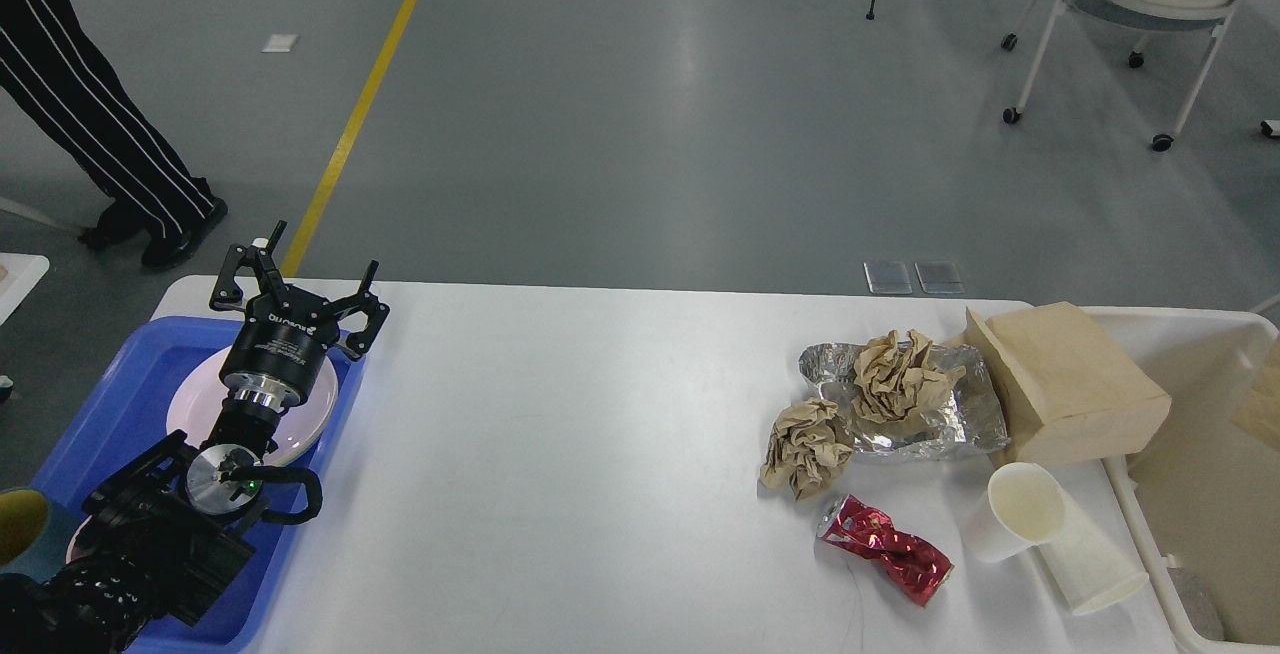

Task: Tidy desktop
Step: 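Lift the paper bag and carry it into the white bin, then move the right gripper back over the foil wrapper and crumpled paper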

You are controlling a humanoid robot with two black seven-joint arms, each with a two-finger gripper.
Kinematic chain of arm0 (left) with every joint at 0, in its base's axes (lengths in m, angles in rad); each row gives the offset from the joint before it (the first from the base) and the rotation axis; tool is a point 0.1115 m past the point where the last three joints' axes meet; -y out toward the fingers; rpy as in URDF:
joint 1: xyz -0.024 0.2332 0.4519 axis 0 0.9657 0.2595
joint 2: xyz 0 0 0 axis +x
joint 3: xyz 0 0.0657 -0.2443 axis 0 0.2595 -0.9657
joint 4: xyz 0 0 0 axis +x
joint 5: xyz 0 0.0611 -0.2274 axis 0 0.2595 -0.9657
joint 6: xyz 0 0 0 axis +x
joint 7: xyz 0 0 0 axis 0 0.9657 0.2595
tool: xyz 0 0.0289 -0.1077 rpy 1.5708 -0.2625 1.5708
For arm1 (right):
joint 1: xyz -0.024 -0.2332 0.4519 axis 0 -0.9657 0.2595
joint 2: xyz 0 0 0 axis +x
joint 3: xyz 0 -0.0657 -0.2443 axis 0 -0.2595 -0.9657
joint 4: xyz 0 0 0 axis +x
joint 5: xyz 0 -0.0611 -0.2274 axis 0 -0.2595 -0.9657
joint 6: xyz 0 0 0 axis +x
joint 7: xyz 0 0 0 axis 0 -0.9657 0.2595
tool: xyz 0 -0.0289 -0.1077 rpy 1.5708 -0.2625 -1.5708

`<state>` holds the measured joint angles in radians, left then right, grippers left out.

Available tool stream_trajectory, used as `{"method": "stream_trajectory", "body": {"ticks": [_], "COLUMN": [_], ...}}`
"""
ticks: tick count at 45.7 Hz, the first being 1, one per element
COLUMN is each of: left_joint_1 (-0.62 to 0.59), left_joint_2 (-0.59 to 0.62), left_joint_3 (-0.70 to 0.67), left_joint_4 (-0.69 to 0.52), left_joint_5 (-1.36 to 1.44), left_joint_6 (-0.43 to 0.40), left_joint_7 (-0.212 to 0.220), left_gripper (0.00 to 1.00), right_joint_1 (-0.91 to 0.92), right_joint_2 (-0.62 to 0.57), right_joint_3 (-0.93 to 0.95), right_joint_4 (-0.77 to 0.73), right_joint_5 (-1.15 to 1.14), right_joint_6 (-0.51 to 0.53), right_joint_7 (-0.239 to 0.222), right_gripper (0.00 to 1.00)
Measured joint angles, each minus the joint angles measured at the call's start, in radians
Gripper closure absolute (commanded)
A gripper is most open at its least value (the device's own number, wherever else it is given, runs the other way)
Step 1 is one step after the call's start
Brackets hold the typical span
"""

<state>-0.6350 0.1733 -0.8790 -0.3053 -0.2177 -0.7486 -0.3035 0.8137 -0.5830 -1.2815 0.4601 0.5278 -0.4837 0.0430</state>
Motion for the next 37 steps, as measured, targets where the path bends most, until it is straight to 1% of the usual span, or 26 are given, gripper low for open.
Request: {"method": "stream_trajectory", "body": {"ticks": [3,4,5,6,7,8,9,18,37], "left_joint_1": [0.000,0.000,0.000,0.000,0.000,0.000,0.000,0.000,0.000], "left_joint_2": [0.000,0.000,0.000,0.000,0.000,0.000,0.000,0.000,0.000], "left_joint_3": [0.000,0.000,0.000,0.000,0.000,0.000,0.000,0.000,-0.001], "left_joint_4": [0.000,0.000,0.000,0.000,0.000,0.000,0.000,0.000,0.000], "left_joint_5": [0.000,0.000,0.000,0.000,0.000,0.000,0.000,0.000,0.000], "left_joint_6": [0.000,0.000,0.000,0.000,0.000,0.000,0.000,0.000,0.000], "left_joint_7": [0.000,0.000,0.000,0.000,0.000,0.000,0.000,0.000,0.000], "left_gripper": [0.01,0.01,0.01,0.01,0.01,0.01,0.01,0.01,0.00], "right_joint_1": [-0.012,-0.017,-0.022,-0.027,-0.031,-0.033,-0.035,-0.053,-0.092], "right_joint_2": [0.019,0.025,0.030,0.037,0.042,0.046,0.052,0.082,0.081], "right_joint_3": [0.006,0.007,0.007,0.008,0.008,0.008,0.009,0.012,0.008], "right_joint_4": [-0.007,-0.008,-0.009,-0.010,-0.011,-0.014,-0.020,-0.039,-0.041], "right_joint_5": [0.000,0.000,0.000,0.000,0.000,0.000,0.000,-0.006,-0.009], "right_joint_6": [0.001,0.002,0.002,0.002,0.003,0.003,0.003,0.005,0.002], "right_joint_7": [0.000,0.000,0.000,0.000,0.000,0.000,0.000,0.002,0.003], "right_gripper": [0.99,0.94,0.86,0.72,0.48,0.05,0.00,0.00,0.00]}}
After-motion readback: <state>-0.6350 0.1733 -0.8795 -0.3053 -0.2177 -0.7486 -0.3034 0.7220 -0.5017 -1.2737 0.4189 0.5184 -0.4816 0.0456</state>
